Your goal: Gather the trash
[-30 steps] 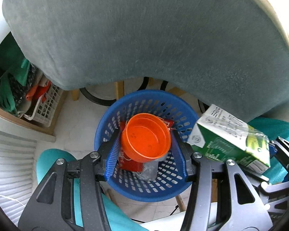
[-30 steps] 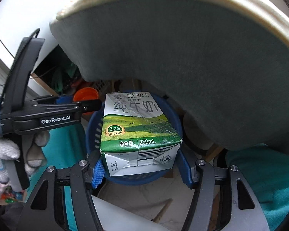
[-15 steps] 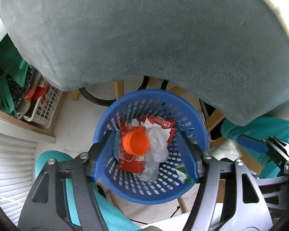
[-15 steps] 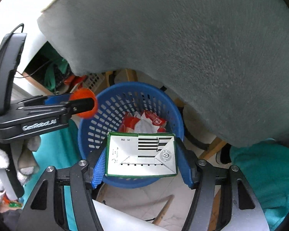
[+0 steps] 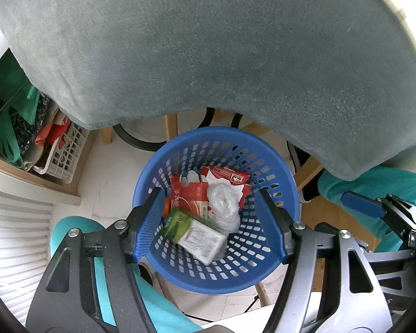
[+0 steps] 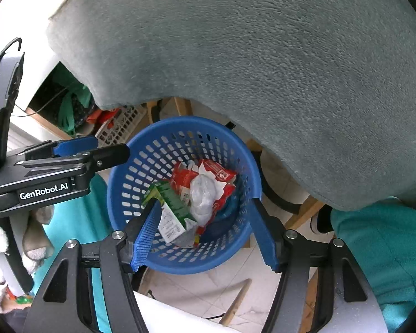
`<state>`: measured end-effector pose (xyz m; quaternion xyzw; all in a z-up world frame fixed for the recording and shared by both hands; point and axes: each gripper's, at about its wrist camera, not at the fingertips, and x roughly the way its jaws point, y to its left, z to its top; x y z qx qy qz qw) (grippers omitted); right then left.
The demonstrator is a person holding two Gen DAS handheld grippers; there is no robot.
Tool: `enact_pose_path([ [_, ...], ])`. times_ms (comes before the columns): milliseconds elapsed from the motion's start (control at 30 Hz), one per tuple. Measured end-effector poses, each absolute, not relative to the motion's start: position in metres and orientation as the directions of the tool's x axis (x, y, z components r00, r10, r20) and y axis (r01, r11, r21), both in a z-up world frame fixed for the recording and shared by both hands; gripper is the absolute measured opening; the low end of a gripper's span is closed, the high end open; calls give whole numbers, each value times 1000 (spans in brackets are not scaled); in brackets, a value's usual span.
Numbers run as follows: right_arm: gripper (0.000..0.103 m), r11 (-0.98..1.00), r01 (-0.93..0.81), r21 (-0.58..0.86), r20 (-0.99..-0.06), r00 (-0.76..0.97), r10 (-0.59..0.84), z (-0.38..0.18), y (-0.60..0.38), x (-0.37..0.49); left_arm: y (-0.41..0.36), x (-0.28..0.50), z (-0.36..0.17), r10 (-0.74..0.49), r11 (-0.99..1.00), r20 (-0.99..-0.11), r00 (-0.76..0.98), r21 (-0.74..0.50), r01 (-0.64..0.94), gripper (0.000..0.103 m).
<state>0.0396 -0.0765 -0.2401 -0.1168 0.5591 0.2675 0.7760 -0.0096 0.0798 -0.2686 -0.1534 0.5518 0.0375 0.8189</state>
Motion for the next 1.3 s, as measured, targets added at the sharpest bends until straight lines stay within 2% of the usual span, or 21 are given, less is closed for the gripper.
enact_pose_path([
  [533,64,829,-543,134,-908,267,322,-211,-84,39,76,-11,-226,-117,949,-881,459,-235,-210,69],
  [933,64,829,-534,165,-857,339,388,-161,-94,40,64,-9,-158,-111,954,-806,582,-249,-164,69],
  [1000,67,829,-534,167,-843,359,401,-151,-97,40,61,-9,-144,-109,957,-788,606,-248,-150,69],
  [1100,69,829,-532,172,-815,397,423,-133,-101,40,57,-10,-125,-100,961,-758,645,-240,-134,81],
  [1300,70,828,-528,189,-759,456,465,-101,-110,40,51,-12,-86,-96,964,-697,710,-244,-108,82],
])
